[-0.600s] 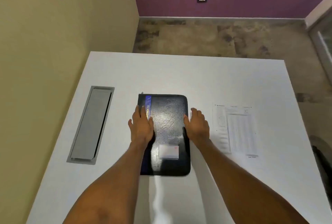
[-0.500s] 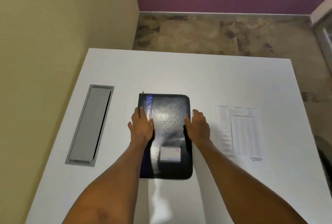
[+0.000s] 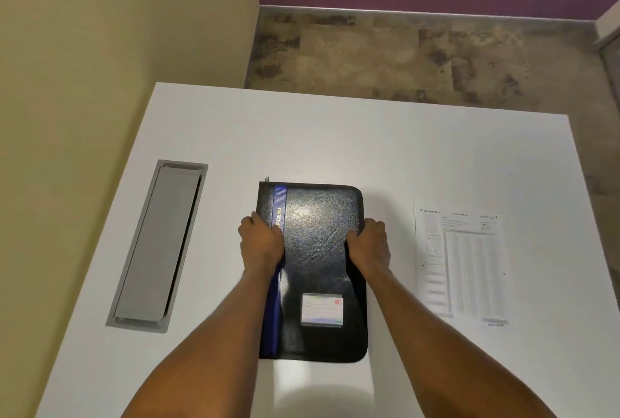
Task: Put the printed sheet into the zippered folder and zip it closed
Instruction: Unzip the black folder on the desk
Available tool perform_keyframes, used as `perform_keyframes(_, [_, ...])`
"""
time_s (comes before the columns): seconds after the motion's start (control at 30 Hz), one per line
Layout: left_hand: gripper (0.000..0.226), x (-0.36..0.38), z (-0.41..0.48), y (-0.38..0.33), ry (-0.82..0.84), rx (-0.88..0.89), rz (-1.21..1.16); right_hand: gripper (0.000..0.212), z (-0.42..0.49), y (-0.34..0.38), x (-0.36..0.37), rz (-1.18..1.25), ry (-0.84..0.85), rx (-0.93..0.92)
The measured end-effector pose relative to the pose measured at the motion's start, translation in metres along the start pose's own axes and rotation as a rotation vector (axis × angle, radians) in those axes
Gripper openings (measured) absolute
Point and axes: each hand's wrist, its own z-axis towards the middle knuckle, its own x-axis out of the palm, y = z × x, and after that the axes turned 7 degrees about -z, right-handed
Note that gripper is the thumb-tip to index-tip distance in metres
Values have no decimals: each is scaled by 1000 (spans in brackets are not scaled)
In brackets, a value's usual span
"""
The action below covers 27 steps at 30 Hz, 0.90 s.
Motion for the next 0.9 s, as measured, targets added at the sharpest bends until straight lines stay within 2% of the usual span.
perform_keyframes(0.4, [32, 5, -21, 5, -83, -17, -91, 39, -20, -13, 15, 86, -47, 36])
perform_keyframes(0.47, [32, 5, -23, 6, -80, -28, -26, 39, -23, -17, 16, 86, -43, 38])
perform_keyframes(0.53, [34, 3, -21, 7, -122, 17, 159, 39, -25, -17, 13, 48, -71, 23])
perform_keyframes(0.6, [35, -1, -12, 5, -166, 118, 228, 37, -18, -10, 7, -28, -145, -38])
perform_keyframes(0.7, [47, -5, 12, -8, -55, 254, 132, 28, 7, 18, -6, -87, -175, -198])
perform_keyframes(0.8, [53, -8, 39, -27, 67, 288, 126, 21, 40, 62, -16, -104, -57, -400])
perform_keyframes(0.9, [41, -9, 59, -35, 56, 289, 166, 24, 69, 109, -17, -156, 95, -572])
